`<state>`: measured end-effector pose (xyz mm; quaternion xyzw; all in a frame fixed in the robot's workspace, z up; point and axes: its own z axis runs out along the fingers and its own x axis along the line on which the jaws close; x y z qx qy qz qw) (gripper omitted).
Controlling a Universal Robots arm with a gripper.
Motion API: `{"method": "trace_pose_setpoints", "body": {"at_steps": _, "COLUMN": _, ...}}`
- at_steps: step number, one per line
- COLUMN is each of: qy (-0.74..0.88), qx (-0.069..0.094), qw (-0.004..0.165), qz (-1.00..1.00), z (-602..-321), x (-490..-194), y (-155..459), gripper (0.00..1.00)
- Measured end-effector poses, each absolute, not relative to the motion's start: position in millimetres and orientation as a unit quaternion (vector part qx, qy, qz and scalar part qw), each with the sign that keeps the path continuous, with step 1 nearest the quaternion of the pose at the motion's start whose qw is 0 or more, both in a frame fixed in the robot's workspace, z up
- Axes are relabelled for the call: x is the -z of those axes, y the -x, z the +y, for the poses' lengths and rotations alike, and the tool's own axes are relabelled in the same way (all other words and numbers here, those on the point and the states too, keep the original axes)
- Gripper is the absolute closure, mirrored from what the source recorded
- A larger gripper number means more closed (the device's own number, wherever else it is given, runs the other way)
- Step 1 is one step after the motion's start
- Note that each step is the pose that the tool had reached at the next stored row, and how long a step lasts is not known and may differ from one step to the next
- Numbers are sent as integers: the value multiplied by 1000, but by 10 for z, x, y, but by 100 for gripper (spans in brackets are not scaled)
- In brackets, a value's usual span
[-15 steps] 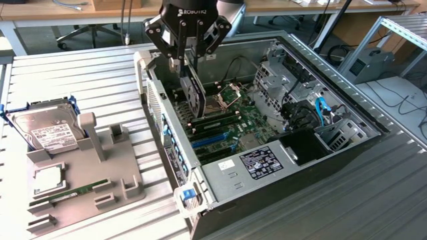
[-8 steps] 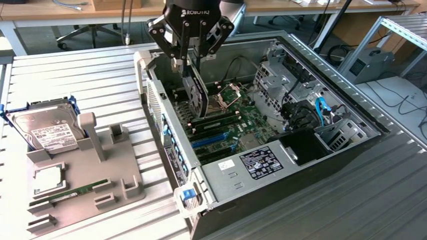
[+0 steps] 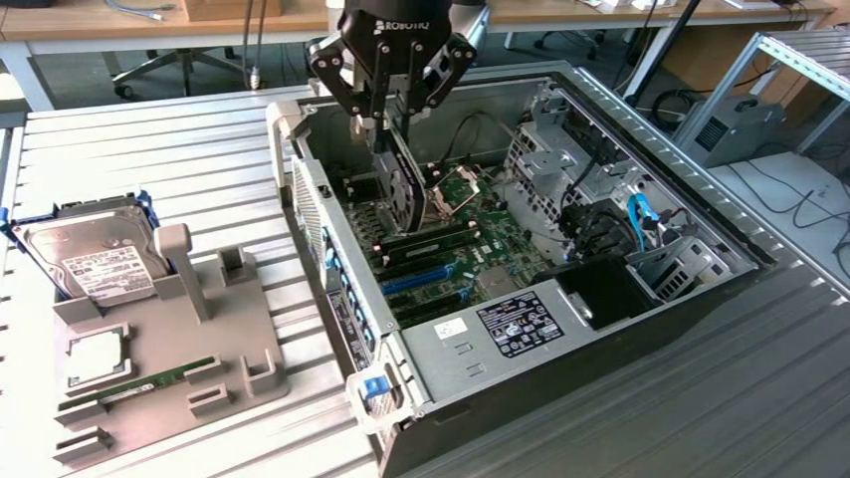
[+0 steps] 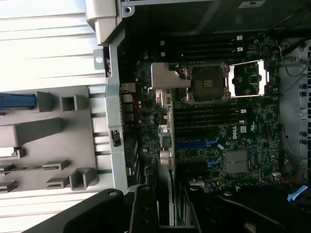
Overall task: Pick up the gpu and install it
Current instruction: 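Pick up the gpu and move the gpu toward the slot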
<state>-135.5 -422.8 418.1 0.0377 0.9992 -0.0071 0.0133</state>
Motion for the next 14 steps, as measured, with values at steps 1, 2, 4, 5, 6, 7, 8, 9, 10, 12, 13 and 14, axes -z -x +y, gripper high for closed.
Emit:
{"method": "trace_pose_setpoints", "body": {"at_steps": 1, "qy": -38, "qx": 7, "qw": 13, "qz": 999, "z": -4228, "x": -4180, "y": 1343, "gripper": 73}}
{"method": "trace_pose_setpoints", "body": {"at_steps": 2, "qy": -38, "qx": 7, "qw": 13, "qz": 999, "z": -4228, "x": -4179, "y": 1330, "gripper": 73}}
{"method": "trace_pose_setpoints", "body": {"at_steps": 4, "qy": -38, "qx": 7, "qw": 13, "qz": 999, "z": -4228, "x": -4174, "y": 1267, "gripper": 73}}
{"method": "trace_pose_setpoints", "body": {"at_steps": 5, "qy": -38, "qx": 7, "qw": 13, "qz": 999, "z": -4228, "x": -4172, "y": 1243, "gripper": 73}}
{"method": "trace_pose_setpoints", "body": {"at_steps": 6, "qy": -38, "qx": 7, "qw": 13, "qz": 999, "z": -4228, "x": -4168, "y": 1188, "gripper": 73}}
{"method": "trace_pose_setpoints", "body": {"at_steps": 7, "qy": -38, "qx": 7, "qw": 13, "qz": 999, "z": -4228, "x": -4165, "y": 1142, "gripper": 73}}
{"method": "trace_pose_setpoints", "body": {"at_steps": 8, "qy": -38, "qx": 7, "qw": 13, "qz": 999, "z": -4228, "x": -4162, "y": 1102, "gripper": 73}}
{"method": "trace_pose_setpoints", "body": {"at_steps": 9, "qy": -38, "qx": 7, "qw": 13, "qz": 999, "z": -4228, "x": -4161, "y": 1076, "gripper": 73}}
{"method": "trace_pose_setpoints", "body": {"at_steps": 10, "qy": -38, "qx": 7, "qw": 13, "qz": 999, "z": -4228, "x": -4159, "y": 1044, "gripper": 73}}
{"method": "trace_pose_setpoints", "body": {"at_steps": 12, "qy": -38, "qx": 7, "qw": 13, "qz": 999, "z": -4228, "x": -4152, "y": 934, "gripper": 73}}
{"method": "trace_pose_setpoints", "body": {"at_steps": 13, "qy": -38, "qx": 7, "qw": 13, "qz": 999, "z": -4228, "x": -4149, "y": 880, "gripper": 73}}
{"method": "trace_pose_setpoints", "body": {"at_steps": 14, "qy": -38, "qx": 7, "qw": 13, "qz": 999, "z": -4228, "x": -4146, "y": 831, "gripper": 73}}
